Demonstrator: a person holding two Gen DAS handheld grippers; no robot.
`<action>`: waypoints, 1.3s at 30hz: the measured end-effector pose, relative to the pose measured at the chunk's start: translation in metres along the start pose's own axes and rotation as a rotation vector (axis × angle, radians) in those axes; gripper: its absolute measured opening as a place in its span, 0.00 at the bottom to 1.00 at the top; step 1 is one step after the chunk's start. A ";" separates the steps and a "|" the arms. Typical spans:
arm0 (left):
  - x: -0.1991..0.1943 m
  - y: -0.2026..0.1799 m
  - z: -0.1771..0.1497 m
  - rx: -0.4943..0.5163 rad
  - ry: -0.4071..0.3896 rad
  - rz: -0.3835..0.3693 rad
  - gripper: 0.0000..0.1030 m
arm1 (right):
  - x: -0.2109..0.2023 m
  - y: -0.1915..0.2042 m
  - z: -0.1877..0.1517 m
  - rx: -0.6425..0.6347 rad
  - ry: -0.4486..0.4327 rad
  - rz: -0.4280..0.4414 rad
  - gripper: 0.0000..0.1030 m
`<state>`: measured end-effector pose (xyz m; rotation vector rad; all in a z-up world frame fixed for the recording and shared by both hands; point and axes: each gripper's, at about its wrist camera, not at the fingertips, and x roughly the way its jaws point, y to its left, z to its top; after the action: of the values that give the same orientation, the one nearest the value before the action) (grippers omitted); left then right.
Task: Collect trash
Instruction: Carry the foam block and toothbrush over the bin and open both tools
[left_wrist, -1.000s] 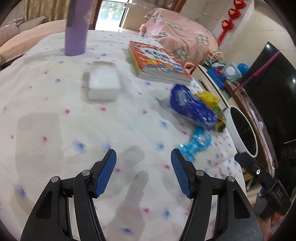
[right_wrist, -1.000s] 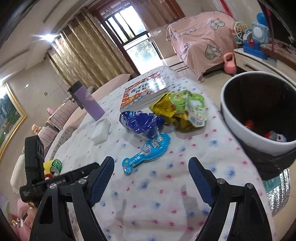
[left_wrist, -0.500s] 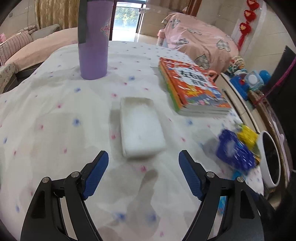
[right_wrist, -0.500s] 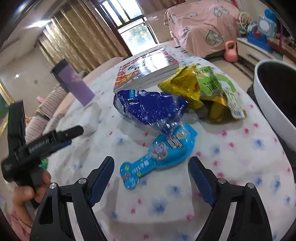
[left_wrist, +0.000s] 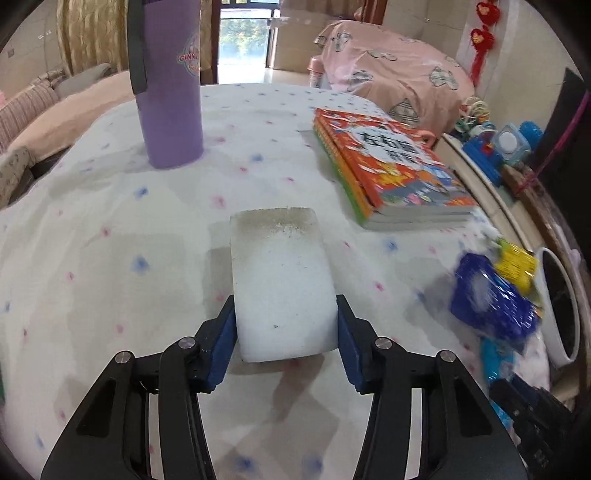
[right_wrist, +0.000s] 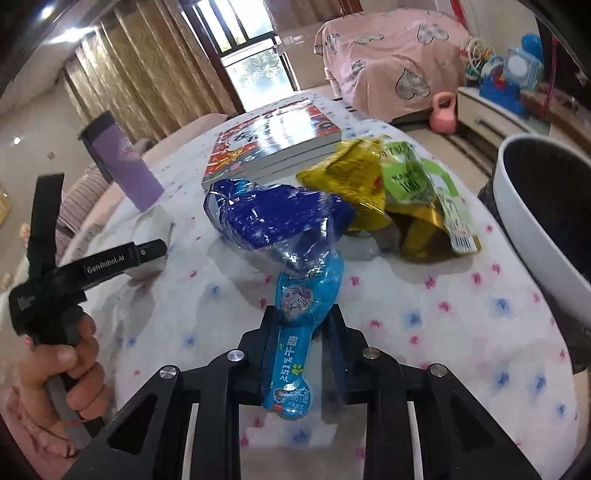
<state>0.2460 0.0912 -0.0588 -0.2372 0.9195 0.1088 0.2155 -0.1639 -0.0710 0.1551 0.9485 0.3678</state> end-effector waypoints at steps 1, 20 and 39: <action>-0.005 -0.001 -0.007 -0.007 0.008 -0.030 0.47 | -0.004 -0.002 -0.002 0.001 -0.001 0.013 0.25; -0.082 -0.121 -0.090 0.185 0.047 -0.310 0.47 | -0.087 -0.050 -0.036 0.062 -0.080 0.078 0.24; -0.091 -0.212 -0.091 0.348 0.027 -0.345 0.47 | -0.141 -0.121 -0.030 0.152 -0.196 0.038 0.23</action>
<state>0.1618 -0.1361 -0.0060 -0.0708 0.8957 -0.3720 0.1453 -0.3303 -0.0156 0.3424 0.7804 0.3091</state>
